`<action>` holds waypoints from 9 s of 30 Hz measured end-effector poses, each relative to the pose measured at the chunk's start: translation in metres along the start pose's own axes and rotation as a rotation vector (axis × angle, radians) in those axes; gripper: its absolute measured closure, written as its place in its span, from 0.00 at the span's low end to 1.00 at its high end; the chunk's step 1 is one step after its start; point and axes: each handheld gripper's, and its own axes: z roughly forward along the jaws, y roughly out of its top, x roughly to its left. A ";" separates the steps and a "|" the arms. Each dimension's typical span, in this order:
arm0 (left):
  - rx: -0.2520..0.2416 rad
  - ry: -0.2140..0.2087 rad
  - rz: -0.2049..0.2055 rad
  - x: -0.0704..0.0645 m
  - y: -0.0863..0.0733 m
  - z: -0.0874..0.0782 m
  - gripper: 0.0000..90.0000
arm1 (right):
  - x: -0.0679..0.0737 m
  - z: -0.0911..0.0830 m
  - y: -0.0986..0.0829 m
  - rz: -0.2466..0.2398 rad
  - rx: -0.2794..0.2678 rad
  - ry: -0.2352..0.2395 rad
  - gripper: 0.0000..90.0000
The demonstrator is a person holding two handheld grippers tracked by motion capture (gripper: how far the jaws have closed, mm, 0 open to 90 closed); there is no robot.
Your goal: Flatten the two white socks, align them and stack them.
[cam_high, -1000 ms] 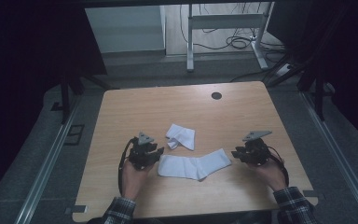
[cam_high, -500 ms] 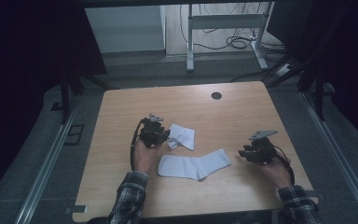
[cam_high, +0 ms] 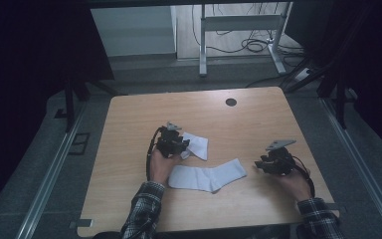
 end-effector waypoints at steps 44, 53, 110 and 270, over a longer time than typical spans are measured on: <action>0.045 0.119 0.160 -0.034 0.023 -0.015 0.94 | 0.001 0.002 -0.001 -0.016 0.014 -0.002 0.66; 0.103 0.059 0.164 -0.031 -0.008 0.003 0.71 | 0.003 0.002 0.000 -0.016 0.013 -0.004 0.65; -0.008 0.214 -0.008 0.050 -0.046 -0.019 0.50 | 0.016 0.051 0.079 0.079 -0.040 0.043 0.88; 0.004 0.140 0.080 0.011 -0.031 -0.023 0.92 | 0.023 0.032 0.078 0.039 -0.045 0.078 0.87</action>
